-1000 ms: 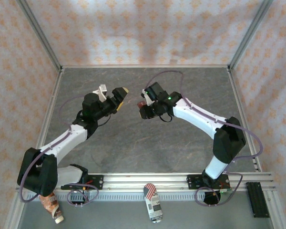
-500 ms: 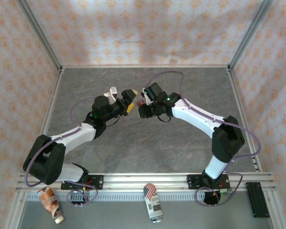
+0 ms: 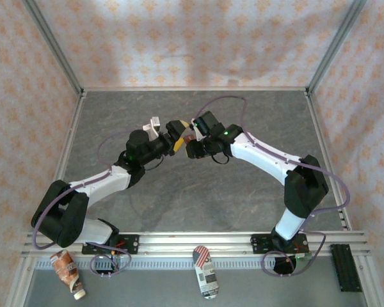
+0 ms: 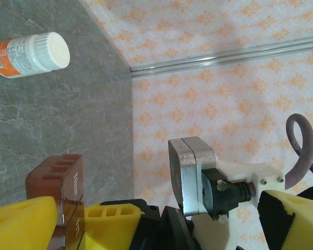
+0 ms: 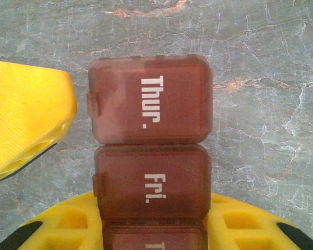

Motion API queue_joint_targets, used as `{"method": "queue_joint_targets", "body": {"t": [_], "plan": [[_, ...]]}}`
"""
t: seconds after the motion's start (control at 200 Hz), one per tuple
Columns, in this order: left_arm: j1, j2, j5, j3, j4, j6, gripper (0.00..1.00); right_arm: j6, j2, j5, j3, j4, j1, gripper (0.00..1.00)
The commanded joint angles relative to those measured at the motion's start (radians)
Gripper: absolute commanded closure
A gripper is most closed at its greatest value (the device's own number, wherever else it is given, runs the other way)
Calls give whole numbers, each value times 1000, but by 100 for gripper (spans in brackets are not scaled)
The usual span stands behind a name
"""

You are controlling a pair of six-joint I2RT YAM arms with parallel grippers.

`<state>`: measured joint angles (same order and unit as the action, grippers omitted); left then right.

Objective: Sort the pills into containers

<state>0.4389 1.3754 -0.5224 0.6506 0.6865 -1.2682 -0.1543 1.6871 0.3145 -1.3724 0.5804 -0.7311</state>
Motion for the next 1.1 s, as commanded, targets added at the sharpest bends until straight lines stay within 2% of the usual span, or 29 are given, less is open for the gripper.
{"method": "queue_joint_targets", "body": {"t": [0.0, 0.51, 0.841, 1.096], "plan": [[6, -8, 22, -6, 47, -7, 0, -13, 14, -15, 1, -25, 4, 77], [28, 29, 28, 27, 58, -10, 1, -18, 24, -7, 7, -33, 4, 77], [32, -26, 39, 72, 33, -13, 1, -25, 55, -9, 41, -62, 4, 78], [32, -103, 122, 55, -167, 70, 0, -30, 13, -33, 69, -76, 6, 78]]}}
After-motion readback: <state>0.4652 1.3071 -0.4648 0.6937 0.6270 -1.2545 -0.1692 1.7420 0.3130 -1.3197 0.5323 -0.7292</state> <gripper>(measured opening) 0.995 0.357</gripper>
